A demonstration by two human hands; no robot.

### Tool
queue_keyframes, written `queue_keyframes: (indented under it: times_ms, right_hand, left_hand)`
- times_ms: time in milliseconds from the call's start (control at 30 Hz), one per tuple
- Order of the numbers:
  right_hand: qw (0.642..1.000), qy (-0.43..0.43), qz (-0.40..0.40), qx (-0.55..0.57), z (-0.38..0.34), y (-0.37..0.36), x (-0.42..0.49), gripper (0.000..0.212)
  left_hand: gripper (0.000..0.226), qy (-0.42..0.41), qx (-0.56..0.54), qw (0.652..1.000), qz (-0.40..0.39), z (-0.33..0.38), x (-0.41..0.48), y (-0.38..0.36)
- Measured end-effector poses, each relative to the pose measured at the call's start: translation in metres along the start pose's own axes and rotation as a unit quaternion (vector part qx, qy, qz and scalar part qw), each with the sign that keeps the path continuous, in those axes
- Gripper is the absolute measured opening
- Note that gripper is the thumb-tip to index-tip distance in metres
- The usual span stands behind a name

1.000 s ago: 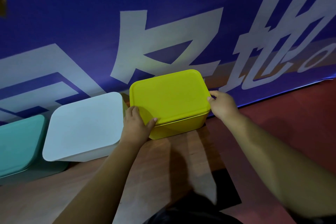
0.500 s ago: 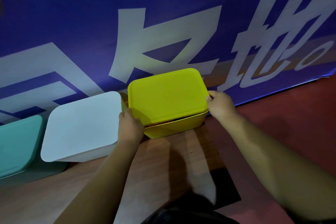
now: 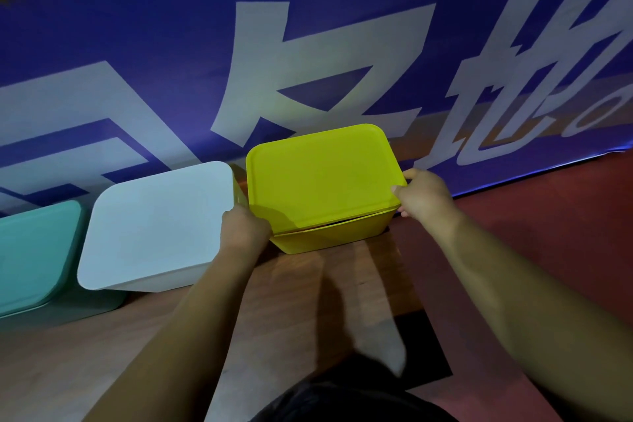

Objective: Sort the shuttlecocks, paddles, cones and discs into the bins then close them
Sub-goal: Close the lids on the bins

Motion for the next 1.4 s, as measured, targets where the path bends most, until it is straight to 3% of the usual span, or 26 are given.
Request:
queue_keyframes:
  times_ms: [67, 300, 567, 833, 1033, 1133, 1267, 1400]
  right_hand:
    - [1.000, -0.011, -0.002, 0.012, -0.002, 0.002, -0.004, 0.012]
    - [0.998, -0.045, -0.015, 0.048, -0.002, 0.003, -0.005, 0.014]
    - [0.991, -0.091, -0.019, 0.093, 0.006, 0.001, -0.008, 0.027]
    - [0.991, -0.098, -0.003, 0.094, 0.010, -0.004, -0.010, 0.031]
    - [0.994, -0.075, -0.009, 0.075, 0.011, -0.003, -0.013, 0.025]
    - [0.994, -0.088, -0.025, 0.061, 0.007, -0.002, -0.010, 0.021]
    - [0.991, -0.118, -0.049, 0.036, 0.001, -0.002, -0.005, 0.023]
    - [0.995, -0.083, -0.033, -0.042, -0.004, -0.001, -0.001, 0.029]
  left_hand:
    - [0.016, 0.010, -0.020, 1.000, -0.006, -0.003, 0.002, 0.000]
    - [0.024, 0.037, -0.051, 0.997, -0.033, -0.004, 0.000, 0.003]
    - [0.052, 0.042, -0.029, 0.997, -0.053, -0.012, 0.007, -0.007]
    - [0.030, 0.056, -0.085, 0.994, -0.044, -0.018, 0.005, -0.008]
    - [0.027, -0.036, 0.001, 0.999, -0.022, -0.012, 0.005, -0.015]
    - [0.042, -0.068, 0.083, 0.993, -0.040, -0.010, 0.011, -0.025]
    - [0.036, -0.079, 0.128, 0.986, -0.070, -0.004, 0.017, -0.027]
    - [0.029, -0.056, 0.130, 0.985, -0.103, 0.001, 0.021, -0.023]
Point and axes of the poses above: each hand's wrist, its own x-axis towards the middle knuckle, its own y-axis out of the back of the hand, z = x × y, the point moved 6 cm from there along x, towards the middle knuckle, and after that the axes turned 13 degrees about z, right-handed, at the moved point
